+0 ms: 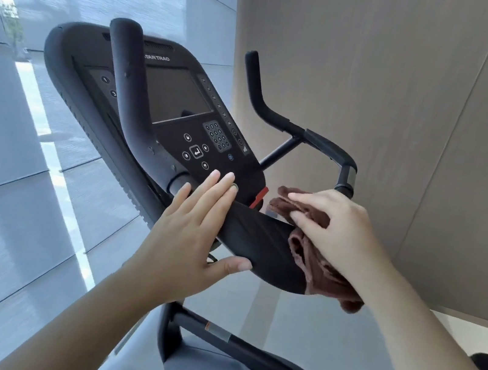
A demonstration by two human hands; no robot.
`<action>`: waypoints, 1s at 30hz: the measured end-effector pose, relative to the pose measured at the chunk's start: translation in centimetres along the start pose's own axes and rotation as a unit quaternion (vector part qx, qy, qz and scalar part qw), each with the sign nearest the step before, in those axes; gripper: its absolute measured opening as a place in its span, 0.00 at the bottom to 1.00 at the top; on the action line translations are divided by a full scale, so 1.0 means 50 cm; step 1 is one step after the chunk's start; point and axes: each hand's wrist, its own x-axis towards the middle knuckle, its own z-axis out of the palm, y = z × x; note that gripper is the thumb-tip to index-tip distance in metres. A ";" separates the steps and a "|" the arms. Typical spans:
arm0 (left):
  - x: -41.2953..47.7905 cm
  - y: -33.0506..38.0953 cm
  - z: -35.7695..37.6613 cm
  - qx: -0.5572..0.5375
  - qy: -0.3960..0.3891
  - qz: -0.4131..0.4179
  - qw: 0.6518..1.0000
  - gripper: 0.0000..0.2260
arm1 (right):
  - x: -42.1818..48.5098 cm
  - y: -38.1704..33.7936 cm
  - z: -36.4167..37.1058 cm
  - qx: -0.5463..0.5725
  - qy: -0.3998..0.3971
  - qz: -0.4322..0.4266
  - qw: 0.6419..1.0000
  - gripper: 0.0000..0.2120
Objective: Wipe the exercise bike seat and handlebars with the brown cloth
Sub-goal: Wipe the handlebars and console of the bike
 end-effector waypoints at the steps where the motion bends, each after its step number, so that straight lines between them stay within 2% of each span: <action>1: 0.000 0.001 -0.001 -0.002 0.000 -0.001 1.000 0.42 | 0.009 0.004 -0.001 0.002 -0.012 0.015 1.000 0.13; 4: -0.001 0.003 -0.001 -0.009 0.001 -0.003 1.000 0.43 | -0.015 0.006 -0.002 0.025 -0.001 0.023 0.999 0.13; 7: -0.001 0.003 0.001 -0.015 0.000 -0.004 1.000 0.43 | -0.075 -0.003 0.003 0.020 0.064 -0.029 0.997 0.14; 9: 0.000 0.002 0.002 -0.017 0.000 -0.004 1.000 0.43 | -0.082 0.000 0.005 0.013 0.077 -0.041 0.996 0.14; 15: -0.001 0.005 0.002 -0.018 0.007 -0.003 1.000 0.43 | 0.010 0.003 0.002 -0.013 -0.009 0.037 0.999 0.12; 17: -0.002 0.004 0.004 -0.019 0.010 -0.002 1.000 0.43 | -0.001 0.001 0.002 0.004 -0.009 0.051 0.999 0.11; 20: -0.002 0.001 0.008 -0.020 0.019 0.000 1.000 0.43 | -0.037 -0.014 0.001 0.016 0.034 0.040 0.999 0.12; 23: -0.003 -0.003 0.011 -0.025 0.028 0.005 0.999 0.43 | -0.061 -0.038 0.012 -0.021 0.076 0.030 0.996 0.13; 27: -0.004 -0.011 0.009 -0.041 0.045 0.025 0.998 0.41 | -0.058 -0.068 0.031 -0.069 0.124 0.065 0.988 0.12; 30: -0.017 -0.038 0.001 -0.071 0.054 0.064 0.994 0.37 | -0.052 -0.093 0.045 -0.098 0.130 0.090 0.982 0.12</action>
